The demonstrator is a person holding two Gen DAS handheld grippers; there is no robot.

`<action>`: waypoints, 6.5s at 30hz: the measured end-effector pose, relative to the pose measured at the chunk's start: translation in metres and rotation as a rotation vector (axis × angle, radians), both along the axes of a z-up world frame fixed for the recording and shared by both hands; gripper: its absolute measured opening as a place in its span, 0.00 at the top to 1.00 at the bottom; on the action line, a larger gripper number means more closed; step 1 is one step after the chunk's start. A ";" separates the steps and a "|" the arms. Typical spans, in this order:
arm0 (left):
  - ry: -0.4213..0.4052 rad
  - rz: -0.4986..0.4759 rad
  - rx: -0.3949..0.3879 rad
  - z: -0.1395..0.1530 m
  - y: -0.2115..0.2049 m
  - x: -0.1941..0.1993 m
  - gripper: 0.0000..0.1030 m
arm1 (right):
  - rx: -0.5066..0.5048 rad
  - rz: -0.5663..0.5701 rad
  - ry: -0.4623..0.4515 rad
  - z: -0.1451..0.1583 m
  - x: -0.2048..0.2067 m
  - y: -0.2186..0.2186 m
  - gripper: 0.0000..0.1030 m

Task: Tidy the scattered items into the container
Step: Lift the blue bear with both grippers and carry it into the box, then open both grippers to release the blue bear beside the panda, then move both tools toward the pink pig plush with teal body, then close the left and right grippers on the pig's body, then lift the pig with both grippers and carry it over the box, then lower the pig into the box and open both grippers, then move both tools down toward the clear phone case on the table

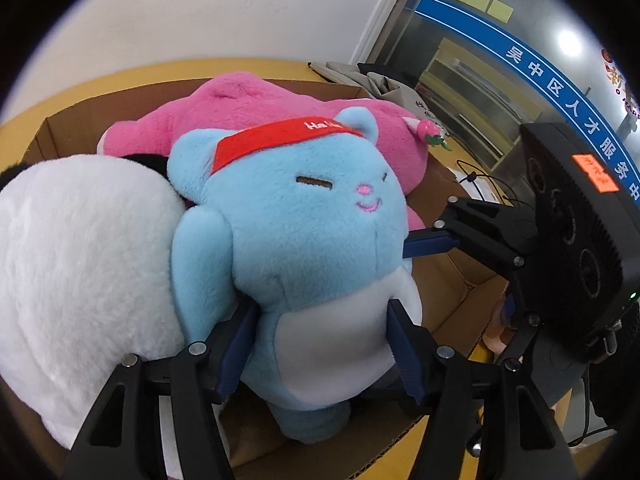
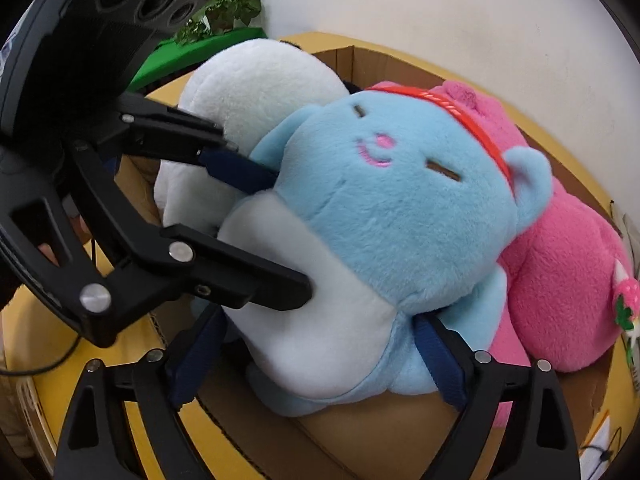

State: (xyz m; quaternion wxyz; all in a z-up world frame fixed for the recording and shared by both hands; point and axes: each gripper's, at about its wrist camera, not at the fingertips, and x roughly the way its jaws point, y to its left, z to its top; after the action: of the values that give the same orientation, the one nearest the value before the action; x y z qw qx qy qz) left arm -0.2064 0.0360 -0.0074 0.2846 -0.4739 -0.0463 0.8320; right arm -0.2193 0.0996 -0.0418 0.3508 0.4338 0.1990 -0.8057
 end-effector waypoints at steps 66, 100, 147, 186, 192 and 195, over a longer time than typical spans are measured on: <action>0.302 0.479 -0.177 0.062 -0.052 0.140 0.23 | -0.106 -0.628 0.289 0.092 0.135 0.083 0.00; 0.199 0.192 -0.092 0.048 0.021 0.130 0.22 | -0.327 -0.724 -0.113 -0.008 0.167 0.204 0.01; 0.048 -0.089 -0.084 0.038 0.130 -0.108 0.64 | -0.570 -0.439 -0.017 0.038 0.000 0.174 0.21; 0.316 0.066 -0.139 0.106 0.040 0.098 0.25 | -0.291 -0.649 0.232 0.113 0.147 0.172 0.00; 0.313 0.146 -0.139 0.102 0.001 0.168 0.25 | -0.228 -0.628 0.271 0.114 0.188 0.144 0.00; 0.302 0.160 -0.135 0.099 -0.010 0.194 0.25 | -0.203 -0.620 0.286 0.114 0.209 0.133 0.00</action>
State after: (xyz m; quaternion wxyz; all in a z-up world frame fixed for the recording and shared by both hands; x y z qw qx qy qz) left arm -0.0119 0.0257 0.0920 0.1886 -0.3566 0.0153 0.9149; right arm -0.0104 0.2328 0.0724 0.0993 0.3192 0.0239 -0.9422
